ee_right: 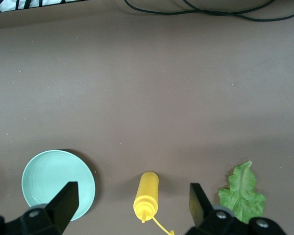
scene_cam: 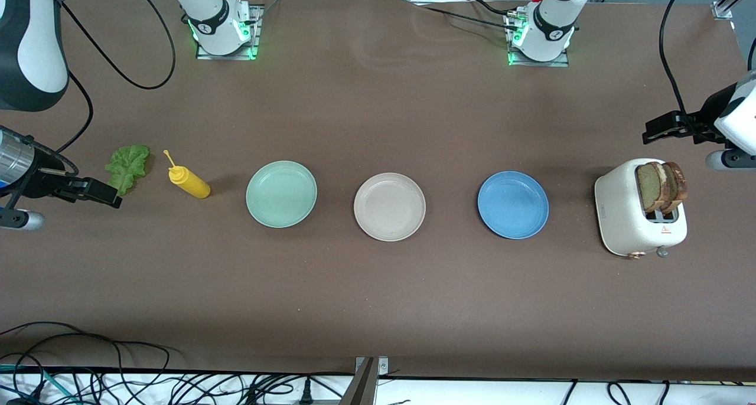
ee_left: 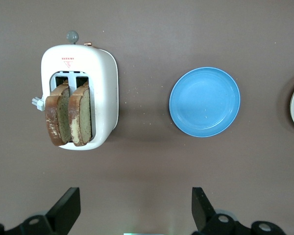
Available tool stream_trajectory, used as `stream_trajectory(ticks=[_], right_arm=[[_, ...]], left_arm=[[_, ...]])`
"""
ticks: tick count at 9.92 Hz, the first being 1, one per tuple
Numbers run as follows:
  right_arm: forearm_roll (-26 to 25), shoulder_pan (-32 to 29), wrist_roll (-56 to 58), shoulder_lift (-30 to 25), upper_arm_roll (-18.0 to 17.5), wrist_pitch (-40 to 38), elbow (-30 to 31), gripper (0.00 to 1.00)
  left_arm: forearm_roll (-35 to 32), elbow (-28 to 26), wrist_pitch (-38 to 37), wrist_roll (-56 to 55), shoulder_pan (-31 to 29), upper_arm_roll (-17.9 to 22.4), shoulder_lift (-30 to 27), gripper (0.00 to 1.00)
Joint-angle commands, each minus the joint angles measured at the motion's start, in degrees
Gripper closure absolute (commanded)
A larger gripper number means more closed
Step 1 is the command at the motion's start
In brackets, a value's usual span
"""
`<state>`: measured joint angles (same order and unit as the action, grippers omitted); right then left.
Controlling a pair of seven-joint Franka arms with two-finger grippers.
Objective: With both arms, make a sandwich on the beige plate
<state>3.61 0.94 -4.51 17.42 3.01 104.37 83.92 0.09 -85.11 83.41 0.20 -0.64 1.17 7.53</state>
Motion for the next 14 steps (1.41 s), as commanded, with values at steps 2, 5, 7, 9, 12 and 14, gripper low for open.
stream_trajectory(ticks=[2, 5, 7, 9, 12, 14], right_arm=[[0.87, -0.23, 0.38, -0.46, -0.02, -0.31, -0.34, 0.0], [0.7, -0.15, 0.55, -0.55, -0.02, -0.31, -1.04, 0.0], [0.79, -0.23, 0.64, -0.81, 0.07, -0.4, -1.04, 0.0], [0.87, -0.23, 0.64, -1.08, 0.07, -0.4, -1.04, 0.0], [0.87, -0.23, 0.9, -1.34, 0.15, -0.4, -1.04, 0.0], [0.87, -0.23, 0.99, -1.43, 0.15, -0.4, -1.04, 0.0]], left_arm=[[-1.14, 1.61, -0.18, 0.24, 0.2, -0.2, 0.82, 0.0], [-1.14, 1.7, -0.18, 0.24, 0.29, -0.2, 0.82, 0.0], [-1.14, 1.7, -0.18, 0.24, 0.29, -0.2, 0.82, 0.0], [-1.14, 1.61, -0.18, 0.24, 0.29, -0.2, 0.82, 0.0], [-1.14, 1.7, -0.18, 0.24, 0.37, -0.2, 0.82, 0.0], [-1.14, 1.7, -0.18, 0.24, 0.37, -0.2, 0.82, 0.0]])
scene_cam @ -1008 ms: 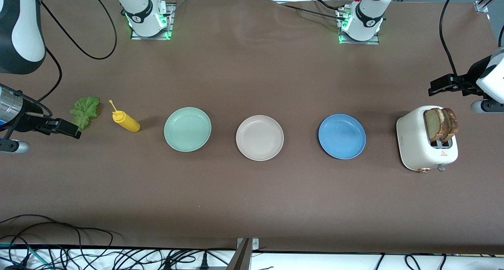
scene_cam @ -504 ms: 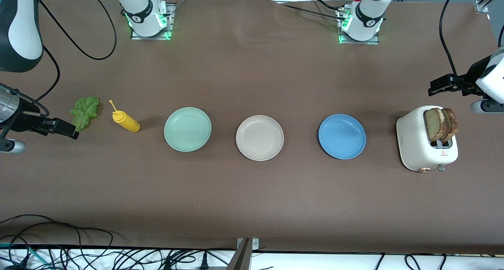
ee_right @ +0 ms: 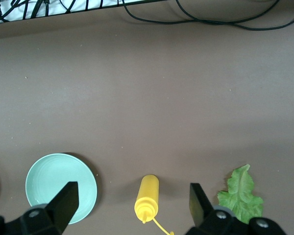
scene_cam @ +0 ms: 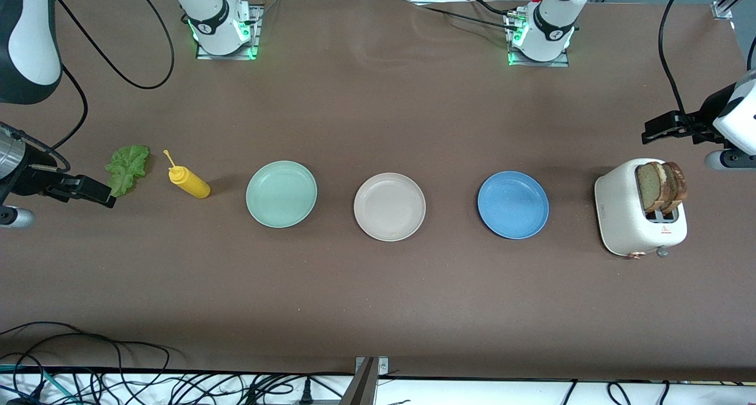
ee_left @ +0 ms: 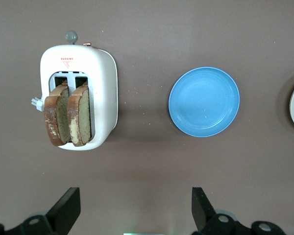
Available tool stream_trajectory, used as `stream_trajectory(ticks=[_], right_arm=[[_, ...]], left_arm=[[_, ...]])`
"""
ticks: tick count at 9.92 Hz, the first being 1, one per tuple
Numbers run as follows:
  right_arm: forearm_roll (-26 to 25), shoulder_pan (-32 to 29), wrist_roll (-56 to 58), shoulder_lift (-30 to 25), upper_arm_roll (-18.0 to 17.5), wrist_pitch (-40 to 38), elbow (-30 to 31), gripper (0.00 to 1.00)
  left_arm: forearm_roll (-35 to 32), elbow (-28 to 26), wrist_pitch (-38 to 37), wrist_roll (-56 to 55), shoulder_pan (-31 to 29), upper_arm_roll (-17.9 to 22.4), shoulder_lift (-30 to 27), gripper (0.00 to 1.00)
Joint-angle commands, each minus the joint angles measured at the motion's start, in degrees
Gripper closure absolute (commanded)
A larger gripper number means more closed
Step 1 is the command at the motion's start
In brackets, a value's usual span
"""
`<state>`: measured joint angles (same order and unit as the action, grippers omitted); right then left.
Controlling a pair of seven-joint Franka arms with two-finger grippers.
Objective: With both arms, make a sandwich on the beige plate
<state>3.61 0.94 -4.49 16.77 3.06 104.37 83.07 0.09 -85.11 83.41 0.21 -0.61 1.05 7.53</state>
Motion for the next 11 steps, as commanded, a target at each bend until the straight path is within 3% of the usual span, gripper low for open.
stream_trajectory(ticks=[1, 11], right_arm=[[0.87, -0.23, 0.98, -0.78, 0.11, -0.49, -0.19, 0.0], [0.87, -0.23, 0.54, -1.92, 0.02, -1.98, -0.19, 0.0]], left_arm=[[-1.14, 1.61, -0.18, 0.23, 0.34, -0.08, 0.82, 0.0], [-1.14, 1.61, -0.09, 0.23, 0.34, -0.08, 0.82, 0.0]])
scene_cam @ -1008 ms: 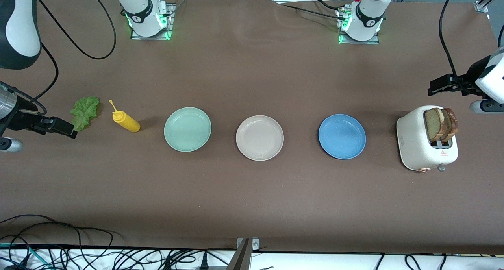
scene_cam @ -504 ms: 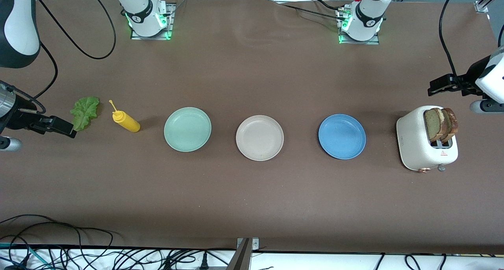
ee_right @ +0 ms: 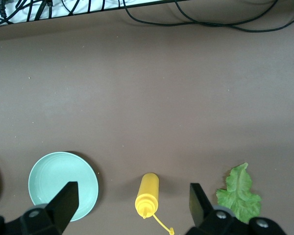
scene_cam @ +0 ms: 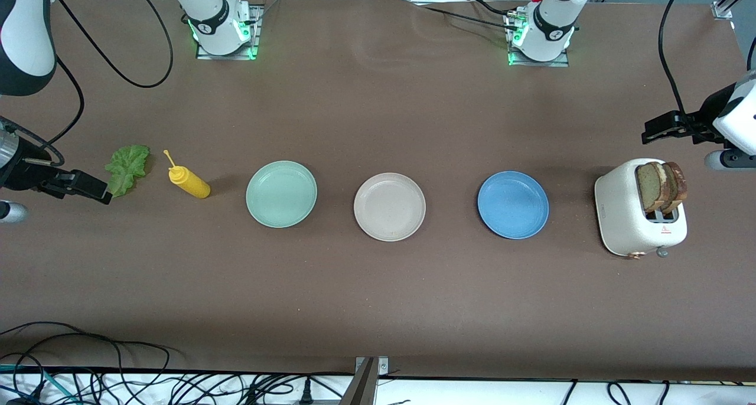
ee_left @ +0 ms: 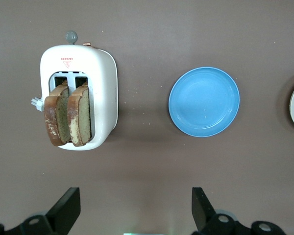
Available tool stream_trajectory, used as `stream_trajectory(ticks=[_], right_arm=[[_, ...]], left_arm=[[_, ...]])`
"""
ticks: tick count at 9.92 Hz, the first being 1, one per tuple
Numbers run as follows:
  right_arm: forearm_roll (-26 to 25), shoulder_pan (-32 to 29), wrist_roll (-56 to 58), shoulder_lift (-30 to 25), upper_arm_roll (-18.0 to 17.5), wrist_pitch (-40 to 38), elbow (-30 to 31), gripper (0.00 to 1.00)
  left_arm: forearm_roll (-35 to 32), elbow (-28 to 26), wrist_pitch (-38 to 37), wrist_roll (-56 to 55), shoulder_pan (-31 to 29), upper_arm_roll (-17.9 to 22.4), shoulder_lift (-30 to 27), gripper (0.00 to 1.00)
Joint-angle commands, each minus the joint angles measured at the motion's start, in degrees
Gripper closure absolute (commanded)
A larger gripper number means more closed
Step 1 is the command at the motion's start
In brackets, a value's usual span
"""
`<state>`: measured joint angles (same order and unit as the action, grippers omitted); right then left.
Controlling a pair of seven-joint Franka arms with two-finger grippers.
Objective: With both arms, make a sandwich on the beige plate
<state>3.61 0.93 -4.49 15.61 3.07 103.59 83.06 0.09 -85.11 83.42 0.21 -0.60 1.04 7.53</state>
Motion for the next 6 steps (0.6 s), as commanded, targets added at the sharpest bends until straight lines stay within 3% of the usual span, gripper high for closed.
stream_trajectory(ticks=[1, 6], right_arm=[[0.87, -0.23, 0.54, -1.02, 0.0, -1.2, -0.09, 0.0], [0.87, -0.23, 0.01, -1.55, 0.09, -3.31, -0.09, 0.0]], left_arm=[[-1.14, 1.61, -0.1, 0.23, 0.34, -0.07, 0.82, 0.0], [-1.14, 1.7, -0.1, 0.23, 0.34, -0.07, 0.82, 0.0]])
